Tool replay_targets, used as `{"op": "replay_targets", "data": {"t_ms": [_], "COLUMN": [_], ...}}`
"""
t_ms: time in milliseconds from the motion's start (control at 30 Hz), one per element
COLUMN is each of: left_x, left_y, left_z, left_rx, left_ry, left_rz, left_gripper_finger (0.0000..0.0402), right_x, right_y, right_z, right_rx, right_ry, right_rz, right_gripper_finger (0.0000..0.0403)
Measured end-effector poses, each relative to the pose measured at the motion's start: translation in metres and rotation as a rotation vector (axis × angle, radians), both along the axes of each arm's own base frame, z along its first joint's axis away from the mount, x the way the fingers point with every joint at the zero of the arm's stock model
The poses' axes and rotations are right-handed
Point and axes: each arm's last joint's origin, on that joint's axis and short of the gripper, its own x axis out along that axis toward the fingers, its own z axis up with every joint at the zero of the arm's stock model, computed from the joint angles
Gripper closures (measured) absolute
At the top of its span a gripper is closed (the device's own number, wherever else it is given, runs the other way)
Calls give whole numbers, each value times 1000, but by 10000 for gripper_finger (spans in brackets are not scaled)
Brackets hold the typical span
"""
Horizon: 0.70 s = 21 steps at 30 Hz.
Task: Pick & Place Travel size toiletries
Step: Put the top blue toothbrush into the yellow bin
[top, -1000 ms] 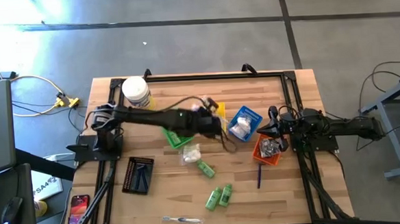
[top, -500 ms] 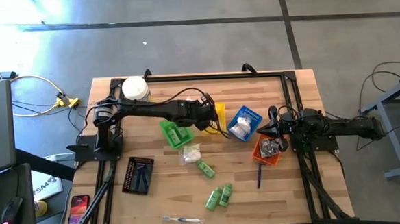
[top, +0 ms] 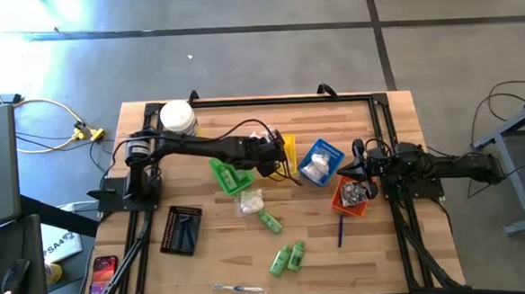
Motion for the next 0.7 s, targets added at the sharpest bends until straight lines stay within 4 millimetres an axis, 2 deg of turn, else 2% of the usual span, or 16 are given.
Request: {"op": "replay_targets", "data": {"t_ms": [233,400,500,700], "left_x": [10,12,12,12], "left_y": [1,1,-2,-3], "left_z": [-25,-27,-27,-27], "left_rx": [6,10,-1,-9], "left_ry": [49,35,17,8], "left_rz": [-16,-12,3,9], "left_gripper_finger": [398,392,372,302], "right_x": [0,0,0,0], "right_y": [0,0,0,0], "right_z": [0,0,0,0], "right_rx": [0,11,11,9], "right_ry": [0,1,1,4], "right_rz": [0,0,1,0], "right_gripper_finger": [401,401,401,401]}}
